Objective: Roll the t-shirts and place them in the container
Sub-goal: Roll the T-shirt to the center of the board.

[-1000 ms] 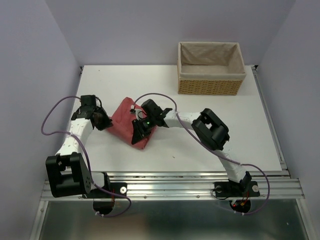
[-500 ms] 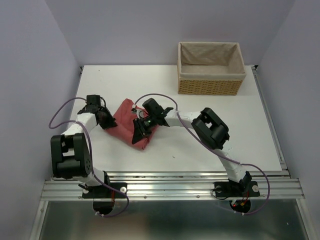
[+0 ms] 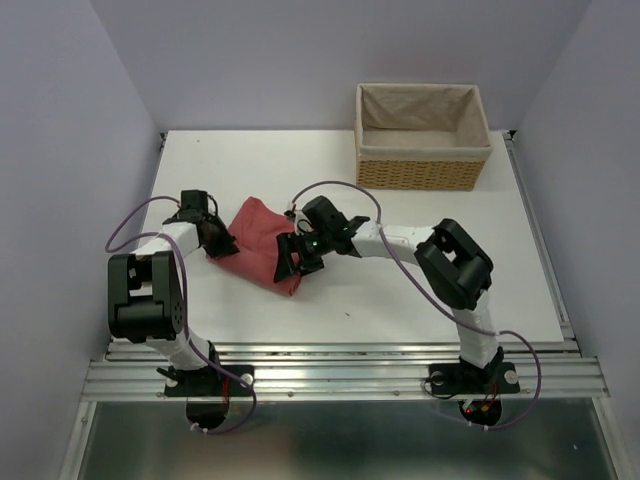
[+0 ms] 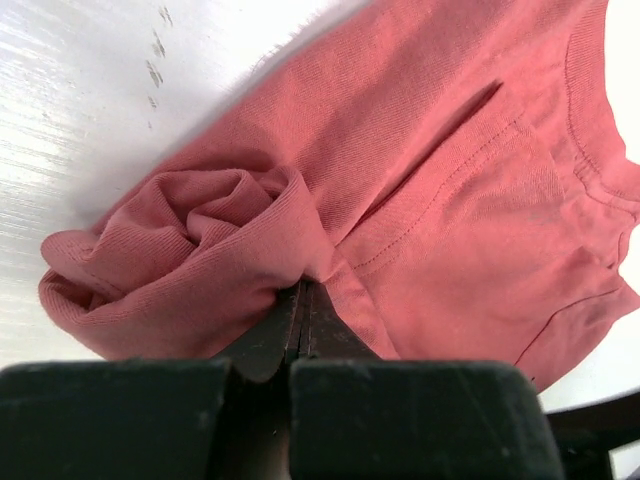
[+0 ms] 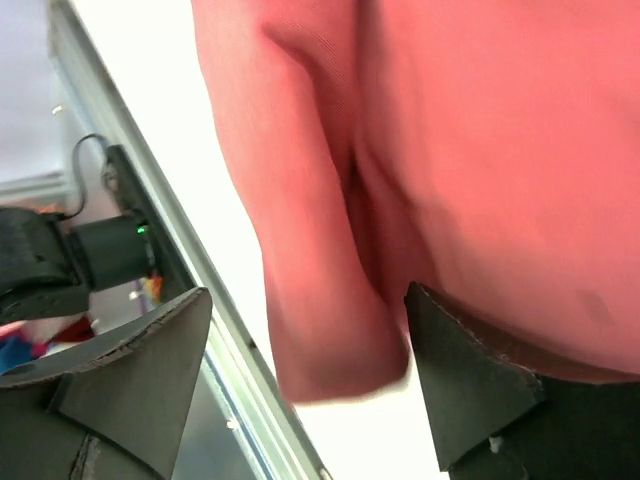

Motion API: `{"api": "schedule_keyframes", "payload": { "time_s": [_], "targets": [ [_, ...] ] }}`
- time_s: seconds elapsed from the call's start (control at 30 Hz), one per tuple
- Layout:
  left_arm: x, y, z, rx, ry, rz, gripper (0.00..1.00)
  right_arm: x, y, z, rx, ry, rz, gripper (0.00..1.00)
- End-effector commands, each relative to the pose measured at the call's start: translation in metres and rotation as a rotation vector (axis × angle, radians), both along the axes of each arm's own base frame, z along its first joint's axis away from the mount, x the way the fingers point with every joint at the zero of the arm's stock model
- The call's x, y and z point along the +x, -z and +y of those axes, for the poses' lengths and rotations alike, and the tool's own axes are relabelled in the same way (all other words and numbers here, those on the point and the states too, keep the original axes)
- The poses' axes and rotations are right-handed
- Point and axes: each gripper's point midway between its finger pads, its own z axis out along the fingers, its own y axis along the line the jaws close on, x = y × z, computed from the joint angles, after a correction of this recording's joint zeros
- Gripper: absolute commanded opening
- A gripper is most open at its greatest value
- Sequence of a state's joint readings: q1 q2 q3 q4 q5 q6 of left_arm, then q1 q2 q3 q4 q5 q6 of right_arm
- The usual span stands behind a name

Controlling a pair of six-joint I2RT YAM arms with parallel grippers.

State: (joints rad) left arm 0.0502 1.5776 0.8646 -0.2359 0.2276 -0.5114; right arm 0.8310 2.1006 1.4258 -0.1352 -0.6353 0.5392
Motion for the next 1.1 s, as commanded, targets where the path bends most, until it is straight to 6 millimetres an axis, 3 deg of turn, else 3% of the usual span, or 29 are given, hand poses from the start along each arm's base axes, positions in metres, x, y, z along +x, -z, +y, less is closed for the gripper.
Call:
{"api": "schedule_keyframes", "payload": {
  "time_s": [0.0,0.13,0.33,0.4,0.43,0.5,0.57,0.67,0.8,0.9,1.07],
  "targets": [
    [-0.002,0.004,0.002,0.030,0.000,0.023,0.00,0.016,-0.027,-0.026,-0.076,0.120,-0.158,0.86],
    [-0.001,0.006,-0.001,0.029,0.009,0.022,0.00,0.016,-0.038,-0.036,-0.162,0.165,-0.278,0.86],
    [-0.002,0.010,-0.005,0.032,0.020,0.035,0.00,0.028,-0.058,-0.019,-0.247,0.215,-0.488,0.75],
    [-0.002,0.010,-0.005,0.032,0.020,0.035,0.00,0.030,-0.049,-0.014,-0.283,0.210,-0.520,0.54],
    [-0.002,0.010,-0.005,0.032,0.020,0.038,0.00,0.030,-0.054,-0.007,-0.262,0.198,-0.516,0.30],
    [-0.002,0.010,-0.005,0.035,0.020,0.038,0.00,0.023,-0.051,0.005,-0.216,0.152,-0.485,0.12],
    [-0.001,0.009,-0.004,0.038,0.019,0.035,0.00,0.023,-0.047,0.007,-0.215,0.147,-0.479,0.01],
    [-0.001,0.008,-0.004,0.041,0.018,0.035,0.00,0.027,-0.031,0.007,-0.247,0.149,-0.480,0.01],
    [0.001,0.008,-0.003,0.048,0.022,0.039,0.00,0.028,0.010,-0.004,-0.341,0.153,-0.456,0.01],
    [0.004,0.007,-0.001,0.054,0.014,0.041,0.00,0.033,0.037,-0.023,-0.440,0.191,-0.477,0.01],
    [0.008,0.008,-0.001,0.053,0.012,0.048,0.00,0.034,0.048,-0.037,-0.494,0.212,-0.485,0.01]
  ]
}}
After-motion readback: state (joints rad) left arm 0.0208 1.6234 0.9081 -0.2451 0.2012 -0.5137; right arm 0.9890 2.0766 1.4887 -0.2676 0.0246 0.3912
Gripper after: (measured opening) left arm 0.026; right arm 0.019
